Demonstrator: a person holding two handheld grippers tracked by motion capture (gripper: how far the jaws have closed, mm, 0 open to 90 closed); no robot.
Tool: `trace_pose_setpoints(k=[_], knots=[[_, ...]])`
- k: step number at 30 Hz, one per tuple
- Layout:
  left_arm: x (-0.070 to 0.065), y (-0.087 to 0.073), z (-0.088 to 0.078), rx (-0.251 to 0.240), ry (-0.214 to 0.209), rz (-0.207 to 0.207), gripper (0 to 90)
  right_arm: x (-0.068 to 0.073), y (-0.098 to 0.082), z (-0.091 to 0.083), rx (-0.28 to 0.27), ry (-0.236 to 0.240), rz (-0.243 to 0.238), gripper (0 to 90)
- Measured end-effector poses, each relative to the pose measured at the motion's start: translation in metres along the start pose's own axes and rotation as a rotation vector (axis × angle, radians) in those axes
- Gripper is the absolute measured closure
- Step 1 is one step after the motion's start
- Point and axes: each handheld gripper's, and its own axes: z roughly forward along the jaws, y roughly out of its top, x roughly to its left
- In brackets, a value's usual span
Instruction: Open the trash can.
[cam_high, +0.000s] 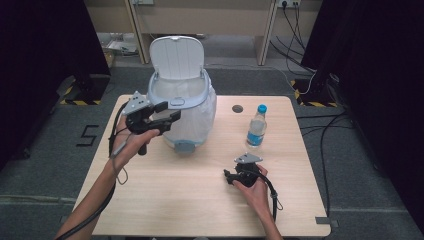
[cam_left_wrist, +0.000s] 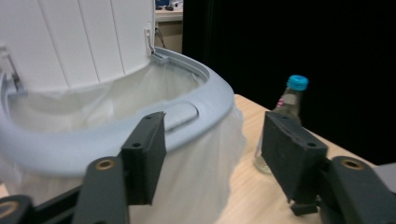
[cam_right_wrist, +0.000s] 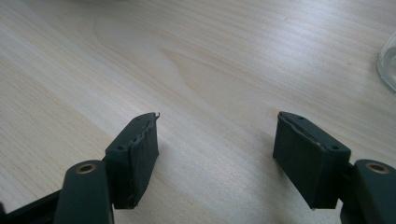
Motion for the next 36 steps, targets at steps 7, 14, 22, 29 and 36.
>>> trace_pose_setpoints(k=[7,14,22,29,36], knots=[[0.010,-0.051,-0.016,0.042,0.043,-0.076,17.4,0.000,0.000,0.000,0.001,0.003,-0.005,29.0],[0.017,-0.092,-0.023,0.045,0.062,-0.085,14.5,0.001,0.000,0.001,0.002,0.001,-0.006,28.0],[0.026,-0.127,-0.022,0.038,0.067,-0.101,14.5,0.001,0.001,0.001,0.006,0.003,-0.005,26.8],[0.037,-0.158,-0.015,0.108,0.100,-0.090,14.6,0.001,0.001,0.001,0.006,0.002,-0.006,26.7],[0.043,-0.186,-0.012,0.216,0.142,-0.065,14.7,0.001,0.000,0.001,0.008,-0.004,0.000,25.6]])
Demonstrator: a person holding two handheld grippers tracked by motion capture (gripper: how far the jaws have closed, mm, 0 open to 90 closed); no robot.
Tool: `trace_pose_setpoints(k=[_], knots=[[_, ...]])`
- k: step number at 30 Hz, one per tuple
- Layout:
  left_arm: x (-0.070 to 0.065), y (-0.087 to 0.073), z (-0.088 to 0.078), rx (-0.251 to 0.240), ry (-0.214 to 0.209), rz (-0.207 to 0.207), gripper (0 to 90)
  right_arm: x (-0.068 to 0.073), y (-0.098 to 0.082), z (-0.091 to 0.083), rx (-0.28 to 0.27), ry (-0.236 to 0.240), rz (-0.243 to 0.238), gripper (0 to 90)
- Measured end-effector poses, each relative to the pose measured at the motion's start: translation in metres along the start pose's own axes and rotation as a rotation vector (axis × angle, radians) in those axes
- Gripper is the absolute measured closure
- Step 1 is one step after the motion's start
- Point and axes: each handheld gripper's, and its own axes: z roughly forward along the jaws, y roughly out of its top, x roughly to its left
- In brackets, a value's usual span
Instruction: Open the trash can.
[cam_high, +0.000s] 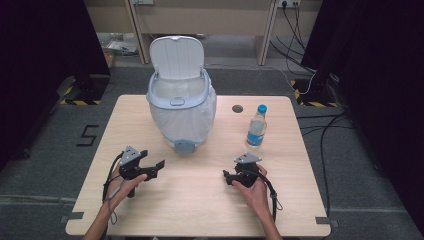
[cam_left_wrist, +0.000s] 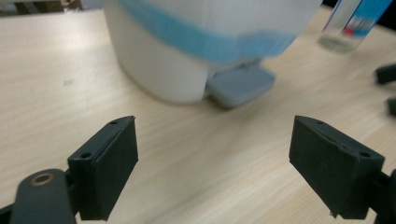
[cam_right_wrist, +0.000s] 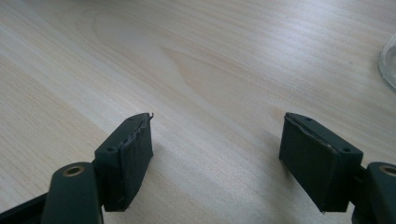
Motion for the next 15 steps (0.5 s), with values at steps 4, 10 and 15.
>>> trace_pose_setpoints(k=[4,10,15], knots=[[0.003,-0.010,0.005,0.073,0.015,-0.005,14.8,0.000,0.000,0.000,0.000,-0.002,-0.003,25.4],[0.001,-0.018,0.011,0.158,0.041,0.028,15.7,0.000,0.000,0.000,0.002,-0.004,0.001,24.3],[0.001,-0.020,0.012,0.241,0.050,0.059,15.4,0.000,0.000,0.000,0.003,-0.005,0.004,23.7]])
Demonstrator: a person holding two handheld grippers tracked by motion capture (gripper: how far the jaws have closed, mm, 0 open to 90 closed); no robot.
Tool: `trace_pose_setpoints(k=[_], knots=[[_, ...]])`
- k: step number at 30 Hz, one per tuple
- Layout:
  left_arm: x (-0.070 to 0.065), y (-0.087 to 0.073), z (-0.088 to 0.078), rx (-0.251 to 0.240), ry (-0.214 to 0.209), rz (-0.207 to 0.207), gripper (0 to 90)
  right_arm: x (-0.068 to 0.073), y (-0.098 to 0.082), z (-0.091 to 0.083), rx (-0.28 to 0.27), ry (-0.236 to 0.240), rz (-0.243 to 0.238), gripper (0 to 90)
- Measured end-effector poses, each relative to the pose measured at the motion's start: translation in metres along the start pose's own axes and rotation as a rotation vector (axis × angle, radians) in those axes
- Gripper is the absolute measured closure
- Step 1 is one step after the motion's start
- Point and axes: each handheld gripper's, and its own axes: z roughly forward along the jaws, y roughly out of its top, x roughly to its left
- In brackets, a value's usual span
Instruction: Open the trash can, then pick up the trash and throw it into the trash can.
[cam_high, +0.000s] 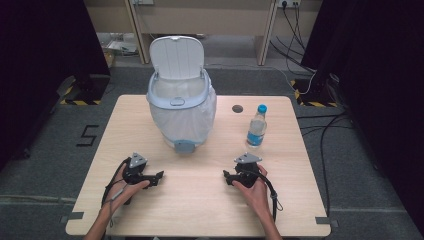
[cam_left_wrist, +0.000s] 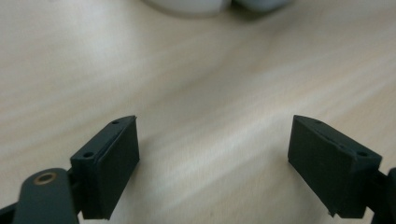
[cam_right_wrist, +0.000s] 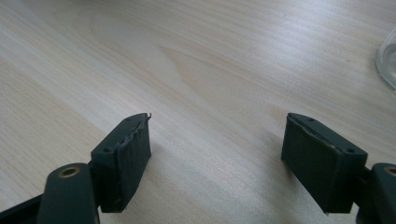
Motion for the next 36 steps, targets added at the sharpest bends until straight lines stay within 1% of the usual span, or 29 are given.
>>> trace_pose_setpoints(k=[3,7,9,10,12,13,15,16,18,19,21,23,28,31,34,36], knots=[[0.000,0.000,0.000,0.004,-0.003,0.008,14.5,0.000,0.000,0.000,0.000,-0.001,0.000,22.9],[0.000,0.000,0.000,0.004,-0.003,0.008,14.1,-0.001,-0.001,-0.001,0.001,0.001,0.014,21.1],[0.000,0.000,0.000,0.004,-0.004,0.006,14.0,-0.005,-0.001,-0.005,-0.017,0.001,0.026,20.6],[0.000,0.000,0.000,0.004,-0.005,0.005,14.0,-0.008,0.000,-0.009,-0.038,-0.009,0.027,20.6],[0.000,0.000,0.000,0.005,-0.006,0.008,14.0,-0.014,0.002,-0.019,-0.089,-0.031,0.056,20.5],[0.000,0.000,0.000,0.005,-0.006,0.008,14.0,-0.019,0.003,-0.025,-0.111,-0.051,0.069,19.9],[0.000,0.000,0.000,0.003,-0.005,0.007,14.0,-0.025,0.002,-0.031,-0.146,-0.075,0.099,19.5],[0.000,0.000,0.000,0.004,-0.005,0.007,13.9,-0.028,0.002,-0.034,-0.158,-0.089,0.111,19.0],[0.000,0.000,0.001,0.005,-0.004,0.008,13.8,-0.033,0.001,-0.036,-0.155,-0.116,0.115,17.4],[0.000,0.000,0.001,0.004,-0.004,0.007,13.7,-0.036,0.000,-0.037,-0.161,-0.138,0.120,17.0],[0.001,0.000,0.001,0.004,-0.005,0.006,13.7,-0.042,0.000,-0.038,-0.178,-0.160,0.132,16.9],[0.001,0.000,0.001,0.003,-0.005,0.004,13.7,-0.049,0.000,-0.039,-0.203,-0.183,0.150,16.2],[0.001,0.001,0.001,0.002,-0.003,0.002,13.7,-0.064,0.006,-0.038,-0.234,-0.222,0.170,16.0],[0.001,0.001,0.001,0.003,-0.004,0.000,13.7,-0.071,0.013,-0.033,-0.241,-0.237,0.156,16.0],[0.001,0.001,0.001,0.004,-0.003,0.001,13.6,-0.077,0.023,-0.025,-0.254,-0.238,0.133,16.1],[0.001,0.001,0.001,0.002,-0.003,0.000,13.6,-0.080,0.028,-0.020,-0.252,-0.239,0.131,16.1]])
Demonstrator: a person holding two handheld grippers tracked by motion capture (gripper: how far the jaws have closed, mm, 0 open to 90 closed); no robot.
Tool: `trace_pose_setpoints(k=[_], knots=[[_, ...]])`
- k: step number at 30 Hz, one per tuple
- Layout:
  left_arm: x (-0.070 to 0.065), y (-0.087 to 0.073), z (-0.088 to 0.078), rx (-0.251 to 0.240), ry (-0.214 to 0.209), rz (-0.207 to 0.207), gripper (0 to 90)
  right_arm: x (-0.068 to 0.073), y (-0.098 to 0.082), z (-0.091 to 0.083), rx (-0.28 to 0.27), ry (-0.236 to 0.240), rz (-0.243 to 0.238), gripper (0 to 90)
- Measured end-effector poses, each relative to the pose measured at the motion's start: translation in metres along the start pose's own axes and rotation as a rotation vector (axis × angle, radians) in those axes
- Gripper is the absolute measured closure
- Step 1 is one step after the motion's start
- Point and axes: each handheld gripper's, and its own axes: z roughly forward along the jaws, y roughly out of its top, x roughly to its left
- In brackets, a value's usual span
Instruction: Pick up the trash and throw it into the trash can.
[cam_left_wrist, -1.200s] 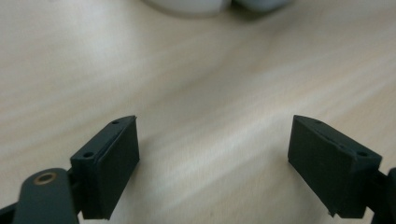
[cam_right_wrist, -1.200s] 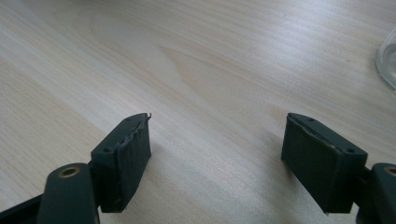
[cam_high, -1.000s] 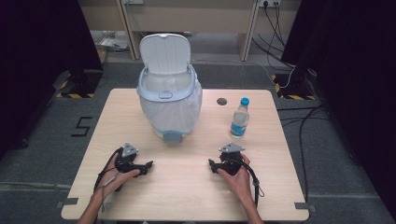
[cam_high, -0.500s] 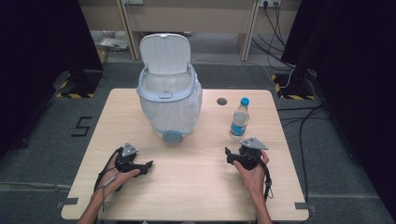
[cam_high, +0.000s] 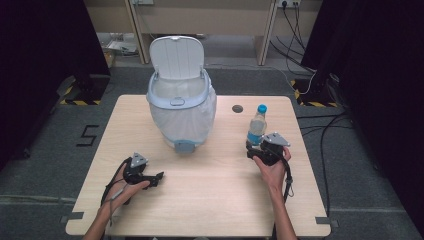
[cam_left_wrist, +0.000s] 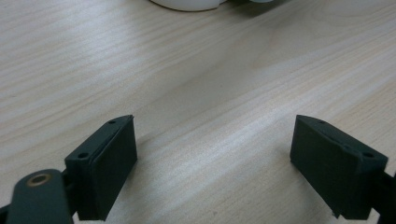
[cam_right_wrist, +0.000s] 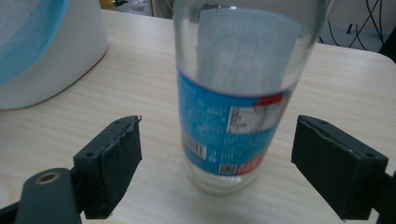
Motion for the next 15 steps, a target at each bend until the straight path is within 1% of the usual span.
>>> trace_pose_setpoints(k=[2,4,7,9,12,15], knots=[[0.000,0.000,0.000,0.001,0.002,0.001,13.6,-0.001,0.003,0.006,-0.013,-0.007,0.016,16.8],[0.000,0.000,0.000,0.002,0.002,0.001,13.6,-0.003,0.005,0.013,-0.004,-0.004,0.014,16.8],[0.000,0.000,0.000,0.002,0.002,0.001,13.6,-0.004,0.008,0.020,-0.019,0.002,0.031,16.6],[0.000,0.000,0.000,0.002,0.003,-0.001,13.6,-0.004,0.010,0.024,-0.012,-0.005,0.025,16.9],[0.000,0.000,0.000,0.000,0.003,-0.001,13.7,-0.004,0.012,0.030,-0.023,-0.011,0.040,18.8],[0.000,0.000,0.000,-0.001,0.004,-0.003,13.7,-0.006,0.010,0.038,-0.031,-0.019,0.044,23.7]])
